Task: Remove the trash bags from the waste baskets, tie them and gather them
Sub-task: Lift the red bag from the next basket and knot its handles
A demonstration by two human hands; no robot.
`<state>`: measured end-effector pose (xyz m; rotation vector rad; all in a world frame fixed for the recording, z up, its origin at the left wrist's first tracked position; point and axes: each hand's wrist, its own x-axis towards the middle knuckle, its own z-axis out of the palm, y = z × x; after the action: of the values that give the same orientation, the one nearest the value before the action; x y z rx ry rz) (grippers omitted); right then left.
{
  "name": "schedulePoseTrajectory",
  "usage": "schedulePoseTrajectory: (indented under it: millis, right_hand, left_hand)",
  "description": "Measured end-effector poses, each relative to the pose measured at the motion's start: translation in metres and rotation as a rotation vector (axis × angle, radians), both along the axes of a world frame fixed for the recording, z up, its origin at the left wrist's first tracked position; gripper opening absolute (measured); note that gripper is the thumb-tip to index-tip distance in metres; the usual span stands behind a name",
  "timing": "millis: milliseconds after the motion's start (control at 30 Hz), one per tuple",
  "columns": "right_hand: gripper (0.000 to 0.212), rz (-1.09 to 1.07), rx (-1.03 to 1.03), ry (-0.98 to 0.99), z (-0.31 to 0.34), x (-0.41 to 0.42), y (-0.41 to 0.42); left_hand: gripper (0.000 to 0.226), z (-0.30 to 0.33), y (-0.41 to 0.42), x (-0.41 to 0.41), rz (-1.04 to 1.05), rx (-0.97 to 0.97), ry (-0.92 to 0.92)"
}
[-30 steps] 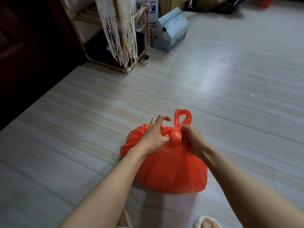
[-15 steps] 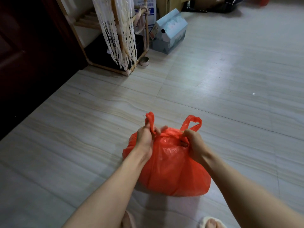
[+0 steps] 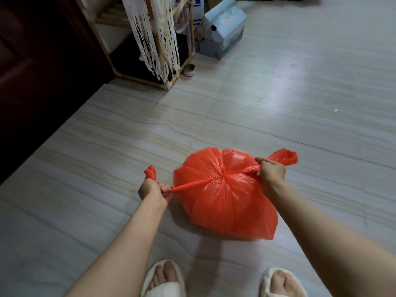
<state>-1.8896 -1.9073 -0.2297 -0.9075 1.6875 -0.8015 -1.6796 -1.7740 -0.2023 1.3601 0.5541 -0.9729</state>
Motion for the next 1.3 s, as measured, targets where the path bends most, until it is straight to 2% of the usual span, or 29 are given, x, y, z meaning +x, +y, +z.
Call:
schedulePoseTrajectory:
  millis: [100, 233, 333, 400, 467, 500, 567, 633, 667, 700, 733, 767, 800, 833, 867, 900, 933, 967, 1000, 1067, 1167, 1233, 1300]
  right_hand:
    - [0.033, 0.053, 0.010, -0.007, 0.002, -0.001, 0.003]
    - [0.032, 0.114, 0.043, -0.104, 0.008, -0.003, 0.009]
    - [0.037, 0.132, 0.047, -0.161, 0.013, -0.002, 0.009]
    - [0.043, 0.131, 0.046, -0.193, 0.015, 0.000, 0.009]
    - [0.046, 0.129, 0.055, -0.208, 0.019, 0.002, 0.008]
    - [0.048, 0.125, 0.065, -0.210, 0.020, 0.003, 0.007]
    - [0.050, 0.110, 0.087, -0.213, 0.021, 0.001, 0.008]
    - [0.052, 0.088, 0.123, -0.226, 0.022, -0.001, 0.009]
    - [0.052, 0.075, 0.144, -0.242, 0.022, -0.002, 0.008]
    - [0.053, 0.063, 0.164, -0.262, 0.023, -0.004, 0.008]
    - [0.053, 0.056, 0.183, -0.287, 0.024, -0.006, 0.009]
    - [0.052, 0.050, 0.198, -0.311, 0.026, -0.007, 0.009]
    - [0.052, 0.049, 0.205, -0.330, 0.029, -0.007, 0.010]
    - [0.051, 0.050, 0.209, -0.343, 0.032, -0.007, 0.011]
    - [0.051, 0.048, 0.213, -0.349, 0.033, -0.007, 0.011]
    - [0.052, 0.044, 0.218, -0.354, 0.034, -0.007, 0.011]
    - [0.052, 0.041, 0.223, -0.358, 0.034, -0.007, 0.010]
    - [0.052, 0.039, 0.235, -0.361, 0.034, -0.006, 0.009]
    - [0.053, 0.042, 0.247, -0.362, 0.034, -0.005, 0.009]
    - [0.052, 0.046, 0.252, -0.362, 0.035, -0.003, 0.010]
    - [0.052, 0.075, 0.226, -0.363, 0.040, -0.001, 0.013]
    - [0.052, 0.103, 0.202, -0.365, 0.042, -0.001, 0.014]
    - [0.052, 0.123, 0.191, -0.381, 0.044, -0.001, 0.014]
  left_hand:
    - [0.046, -0.002, 0.001, 0.003, -0.007, 0.006, -0.005]
    - [0.039, 0.004, 0.000, 0.014, -0.116, -0.170, 0.088]
    - [0.043, 0.017, -0.005, 0.013, -0.347, -0.242, 0.164]
    - [0.042, 0.033, -0.013, 0.005, -0.574, -0.185, 0.121]
    - [0.029, 0.047, -0.020, -0.007, -0.802, -0.100, 0.044]
    - [0.021, 0.048, -0.024, -0.013, -0.845, -0.075, 0.016]
    - [0.014, 0.050, -0.029, -0.022, -0.794, -0.078, 0.032]
    - [0.011, 0.051, -0.033, -0.025, -0.598, -0.210, 0.146]
    - [0.009, 0.049, -0.034, -0.025, -0.537, -0.268, 0.152]
    - [0.004, 0.046, -0.035, -0.024, -0.536, -0.276, 0.084]
    - [0.007, 0.040, -0.034, -0.021, -0.620, -0.197, -0.085]
    - [0.024, 0.036, -0.031, -0.017, -0.825, -0.048, -0.327]
    - [0.047, 0.031, -0.026, -0.014, -1.108, 0.135, -0.562]
    - [0.070, 0.028, -0.018, -0.012, -1.422, 0.284, -0.692]
    - [0.085, 0.027, -0.010, -0.009, -1.677, 0.355, -0.696]
    - [0.089, 0.027, -0.004, -0.006, -1.798, 0.354, -0.561]
    - [0.083, 0.029, -0.001, -0.004, -1.801, 0.297, -0.421]
    - [0.071, 0.028, 0.000, -0.003, -1.770, 0.238, -0.385]
    - [0.057, 0.025, -0.002, -0.003, -1.744, 0.209, -0.452]
    - [0.038, 0.018, -0.010, -0.005, -1.661, 0.262, -0.812]
    - [0.025, 0.013, -0.022, -0.027, -1.341, 0.147, -1.217]
    - [0.015, 0.010, -0.032, -0.045, -1.226, 0.083, -1.333]
    - [0.013, 0.007, -0.040, -0.062, -1.158, 0.001, -1.342]
